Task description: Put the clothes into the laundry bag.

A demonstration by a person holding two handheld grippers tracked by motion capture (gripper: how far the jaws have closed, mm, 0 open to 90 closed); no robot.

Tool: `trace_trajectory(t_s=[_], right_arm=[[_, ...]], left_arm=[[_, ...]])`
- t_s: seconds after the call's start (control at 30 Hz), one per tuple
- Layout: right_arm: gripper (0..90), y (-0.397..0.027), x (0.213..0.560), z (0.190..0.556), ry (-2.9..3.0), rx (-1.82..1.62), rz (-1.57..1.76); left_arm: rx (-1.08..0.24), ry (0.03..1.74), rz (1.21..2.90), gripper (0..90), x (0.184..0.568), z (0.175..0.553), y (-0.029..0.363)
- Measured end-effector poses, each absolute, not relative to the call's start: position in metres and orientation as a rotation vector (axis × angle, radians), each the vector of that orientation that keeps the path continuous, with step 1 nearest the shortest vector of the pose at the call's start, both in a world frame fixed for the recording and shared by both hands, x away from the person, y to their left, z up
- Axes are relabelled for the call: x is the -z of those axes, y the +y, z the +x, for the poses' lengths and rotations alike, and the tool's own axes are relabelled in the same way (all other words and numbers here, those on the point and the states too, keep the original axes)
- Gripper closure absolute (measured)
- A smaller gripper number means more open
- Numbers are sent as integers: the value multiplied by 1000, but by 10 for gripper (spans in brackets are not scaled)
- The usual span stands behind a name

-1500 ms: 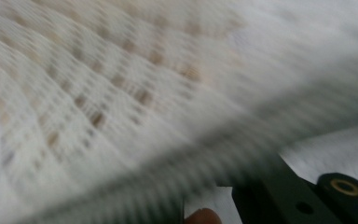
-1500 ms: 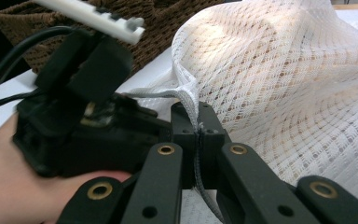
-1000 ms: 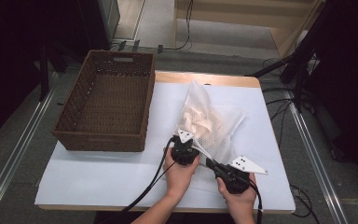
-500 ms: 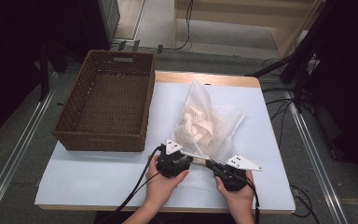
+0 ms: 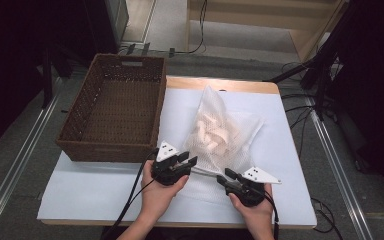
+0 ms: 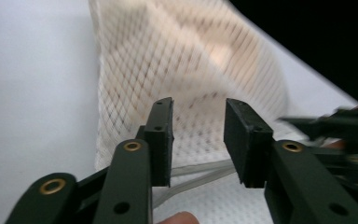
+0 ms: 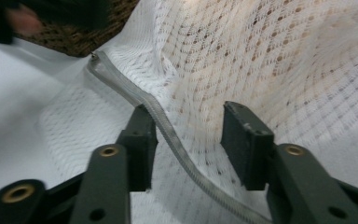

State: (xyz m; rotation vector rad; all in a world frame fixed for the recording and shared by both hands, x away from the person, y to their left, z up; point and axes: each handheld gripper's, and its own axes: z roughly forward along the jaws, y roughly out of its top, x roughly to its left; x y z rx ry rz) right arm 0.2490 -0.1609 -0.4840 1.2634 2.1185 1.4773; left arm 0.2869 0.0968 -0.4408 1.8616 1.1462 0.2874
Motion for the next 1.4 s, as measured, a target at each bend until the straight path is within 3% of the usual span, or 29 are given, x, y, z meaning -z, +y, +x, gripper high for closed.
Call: trace_trajectory(t_s=[0.13, 0.3, 0.43, 0.63, 0.9, 1.07, 1.17, 1.4], right_arm=[[510, -174, 479, 241, 2104, -1536, 1240], [695, -204, 465, 232, 1966, -1669, 1272], [792, -205, 470, 245, 1970, -1475, 1369], [827, -197, 486, 257, 2096, -1252, 1451], [864, -221, 491, 257, 2085, -1203, 1570], [806, -224, 490, 254, 2068, -1211, 1553], [747, -230, 489, 250, 2042, -1323, 1522], [508, -244, 487, 248, 1986, -1384, 1483]], left_arm=[[-293, 1208, 1946, 644, 463, 294, 97], [-331, 1215, 1978, 689, 473, 290, 106], [-358, 1212, 1990, 719, 473, 289, 106], [-360, 1215, 1982, 764, 475, 288, 111], [-357, 1216, 1970, 795, 476, 286, 118], [-382, 1188, 1975, 784, 475, 281, 121], [-397, 1132, 1946, 694, 474, 275, 127], [-476, 1121, 1896, 568, 471, 261, 148]])
